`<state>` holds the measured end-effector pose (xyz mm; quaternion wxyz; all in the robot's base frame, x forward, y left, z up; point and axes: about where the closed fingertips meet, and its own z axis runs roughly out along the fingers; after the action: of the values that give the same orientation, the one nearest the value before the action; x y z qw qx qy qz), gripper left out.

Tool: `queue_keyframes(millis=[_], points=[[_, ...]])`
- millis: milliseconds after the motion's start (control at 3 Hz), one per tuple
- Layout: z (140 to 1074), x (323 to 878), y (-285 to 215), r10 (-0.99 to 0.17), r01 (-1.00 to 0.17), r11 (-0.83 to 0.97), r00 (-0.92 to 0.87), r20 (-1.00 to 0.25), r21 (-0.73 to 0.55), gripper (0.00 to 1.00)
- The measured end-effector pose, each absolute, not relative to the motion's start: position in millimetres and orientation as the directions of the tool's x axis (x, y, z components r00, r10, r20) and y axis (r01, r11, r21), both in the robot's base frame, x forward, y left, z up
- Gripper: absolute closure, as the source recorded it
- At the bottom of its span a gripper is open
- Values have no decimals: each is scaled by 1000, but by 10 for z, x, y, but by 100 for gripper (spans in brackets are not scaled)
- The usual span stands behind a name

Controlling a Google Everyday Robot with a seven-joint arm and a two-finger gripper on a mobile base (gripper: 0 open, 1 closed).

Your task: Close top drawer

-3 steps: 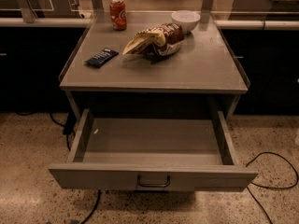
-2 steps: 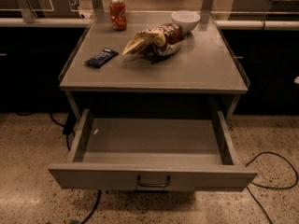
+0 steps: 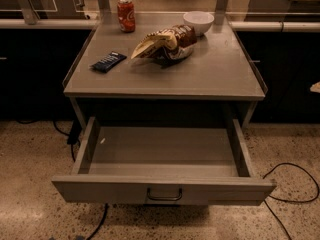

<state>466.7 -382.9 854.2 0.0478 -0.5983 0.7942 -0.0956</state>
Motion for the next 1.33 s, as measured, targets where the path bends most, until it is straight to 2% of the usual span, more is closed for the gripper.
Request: queue_keyframes(millis=[667,1333], points=[[8247,4518,-3895,-958,-938,282,-287,-5,-203,0],[7692,4428,-3893,-965,-958,259,-261,0,-127,0]])
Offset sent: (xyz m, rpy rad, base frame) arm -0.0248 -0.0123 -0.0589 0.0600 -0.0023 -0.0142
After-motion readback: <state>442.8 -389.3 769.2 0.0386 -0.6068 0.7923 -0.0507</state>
